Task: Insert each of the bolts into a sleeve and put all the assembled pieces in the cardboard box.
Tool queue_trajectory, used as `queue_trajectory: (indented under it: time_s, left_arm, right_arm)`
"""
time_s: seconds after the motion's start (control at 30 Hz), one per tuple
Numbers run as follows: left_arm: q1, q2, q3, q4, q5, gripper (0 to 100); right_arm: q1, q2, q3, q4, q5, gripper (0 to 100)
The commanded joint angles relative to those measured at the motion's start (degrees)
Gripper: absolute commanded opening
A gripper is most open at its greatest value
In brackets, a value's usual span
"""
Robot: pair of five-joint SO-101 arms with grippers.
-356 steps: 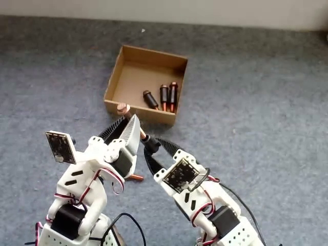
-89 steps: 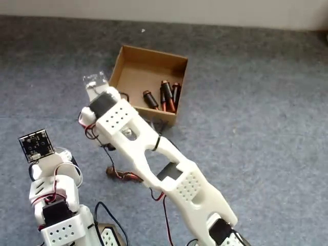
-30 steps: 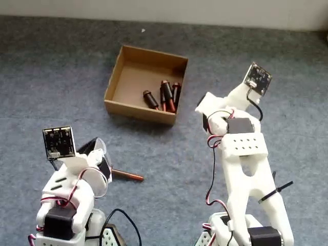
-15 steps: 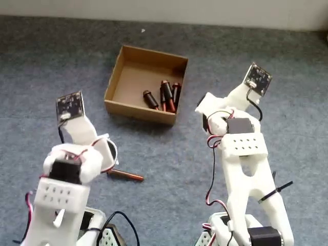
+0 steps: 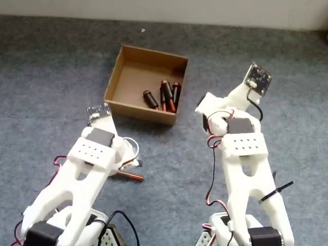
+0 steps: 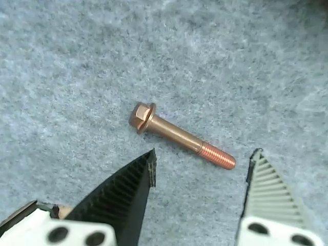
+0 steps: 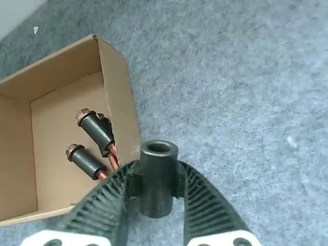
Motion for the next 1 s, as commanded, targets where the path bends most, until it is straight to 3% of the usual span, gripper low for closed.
queue_trajectory:
  time_s: [0.0, 0.17, 0.33, 0.63, 0.97]
  left_arm:
    - [0.7, 7.2, -2.1, -3.3, 0.6, 28]
    - [0.4, 16.5, -2.3, -8.8, 2.1, 28]
    - [-5.3, 19.5, -2.5, -13.9, 3.9, 28]
    - [-13.8, 20.0, -2.2, -17.1, 3.9, 28]
    - [-14.0, 19.9, -2.1, -16.6, 4.2, 27]
  right_arm:
    - [0.6, -2.2, -0.3, -1.5, -0.1, 0.5]
    - [0.6, -2.2, -0.3, -1.5, -0.1, 0.5]
    - [0.6, -2.2, -0.3, -1.5, -0.1, 0.5]
    - [0.6, -2.2, -0.3, -1.5, -0.1, 0.5]
    - [0.6, -2.2, -0.3, -1.5, 0.0, 0.5]
